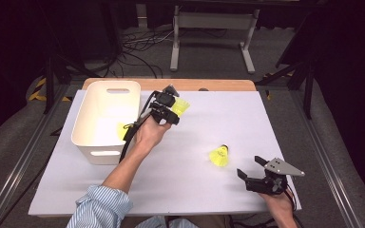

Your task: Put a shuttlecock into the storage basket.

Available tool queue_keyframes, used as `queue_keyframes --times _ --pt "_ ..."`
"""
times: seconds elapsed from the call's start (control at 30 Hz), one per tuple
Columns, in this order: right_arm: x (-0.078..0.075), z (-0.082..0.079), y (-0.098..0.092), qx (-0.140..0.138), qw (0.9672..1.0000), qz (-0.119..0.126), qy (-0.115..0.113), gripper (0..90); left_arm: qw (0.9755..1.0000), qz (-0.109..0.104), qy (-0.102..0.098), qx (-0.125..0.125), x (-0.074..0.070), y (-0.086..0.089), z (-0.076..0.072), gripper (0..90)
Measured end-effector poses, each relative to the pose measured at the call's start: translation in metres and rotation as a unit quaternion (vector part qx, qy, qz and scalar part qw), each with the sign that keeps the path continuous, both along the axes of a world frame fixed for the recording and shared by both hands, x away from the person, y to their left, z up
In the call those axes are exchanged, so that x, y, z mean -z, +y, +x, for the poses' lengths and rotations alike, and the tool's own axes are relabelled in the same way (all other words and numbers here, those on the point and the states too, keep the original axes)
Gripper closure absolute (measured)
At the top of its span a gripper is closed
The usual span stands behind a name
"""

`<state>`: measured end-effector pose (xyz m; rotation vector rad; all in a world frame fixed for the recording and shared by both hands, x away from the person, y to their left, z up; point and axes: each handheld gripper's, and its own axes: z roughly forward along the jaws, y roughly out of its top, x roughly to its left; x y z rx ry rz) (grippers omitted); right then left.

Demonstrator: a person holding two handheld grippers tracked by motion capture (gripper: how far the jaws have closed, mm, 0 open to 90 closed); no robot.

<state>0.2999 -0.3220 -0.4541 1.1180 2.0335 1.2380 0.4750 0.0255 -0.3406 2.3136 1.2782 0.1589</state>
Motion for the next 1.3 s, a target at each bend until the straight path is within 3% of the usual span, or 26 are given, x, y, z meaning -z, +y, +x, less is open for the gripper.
queue_keyframes --times 0.37,1.3 --pt "0.0 0.0 0.0 -0.001 1.0 0.0 0.002 14.0 1.0 0.0 -0.007 0.005 -0.009 0.005 -0.006 64.8" --pt "0.0 0.0 0.0 -0.001 1.0 0.001 0.002 14.0 0.9999 -0.003 -0.003 0.015 -0.019 0.02 -0.01 64.8"
